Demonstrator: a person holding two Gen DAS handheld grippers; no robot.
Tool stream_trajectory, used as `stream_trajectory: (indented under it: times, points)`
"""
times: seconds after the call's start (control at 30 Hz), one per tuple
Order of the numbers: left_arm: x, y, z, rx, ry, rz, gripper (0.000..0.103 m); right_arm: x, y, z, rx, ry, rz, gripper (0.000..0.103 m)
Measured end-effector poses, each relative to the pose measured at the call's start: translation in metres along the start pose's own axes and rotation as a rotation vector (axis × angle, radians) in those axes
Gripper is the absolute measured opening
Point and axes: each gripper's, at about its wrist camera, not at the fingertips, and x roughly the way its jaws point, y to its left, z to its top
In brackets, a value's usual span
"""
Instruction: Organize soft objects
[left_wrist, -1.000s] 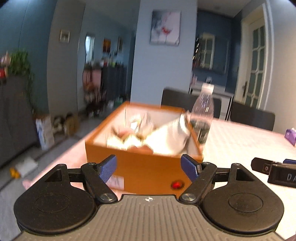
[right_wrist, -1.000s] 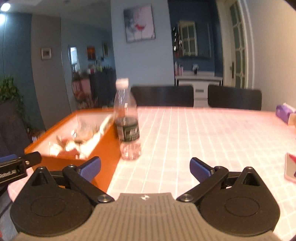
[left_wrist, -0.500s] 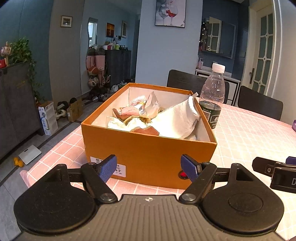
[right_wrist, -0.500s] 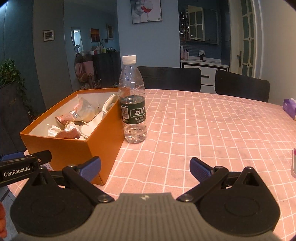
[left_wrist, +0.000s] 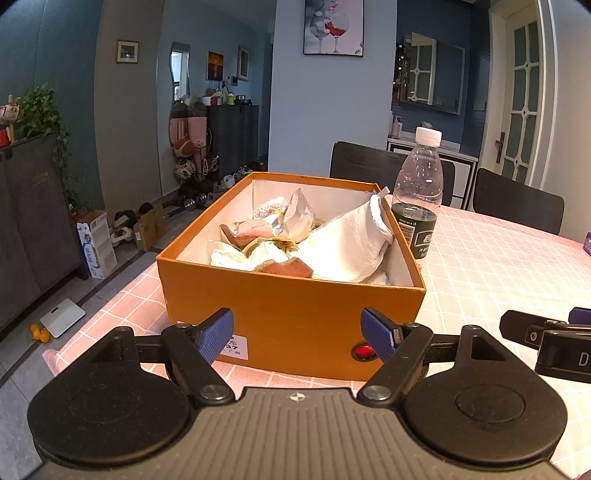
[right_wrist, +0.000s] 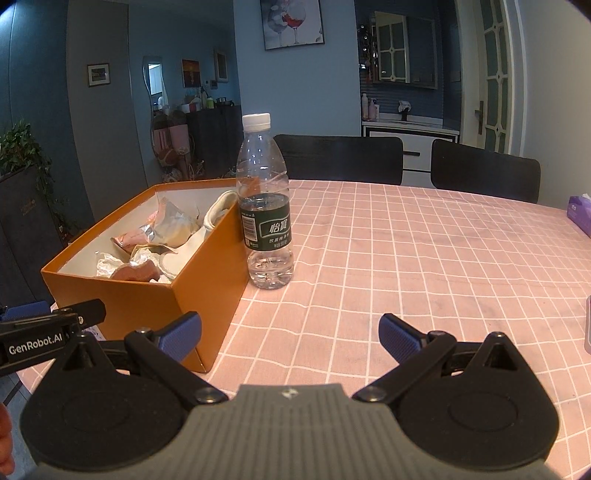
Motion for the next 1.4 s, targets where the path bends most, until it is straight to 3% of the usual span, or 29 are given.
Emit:
stream_trajectory:
  times: [1.4]
  points:
    - [0.0,-0.0084,-0.0039,0.01,0.016,-0.032,0.092,0.0064,0.0032,-0.0059,0.008,0.014,0.004,0.1]
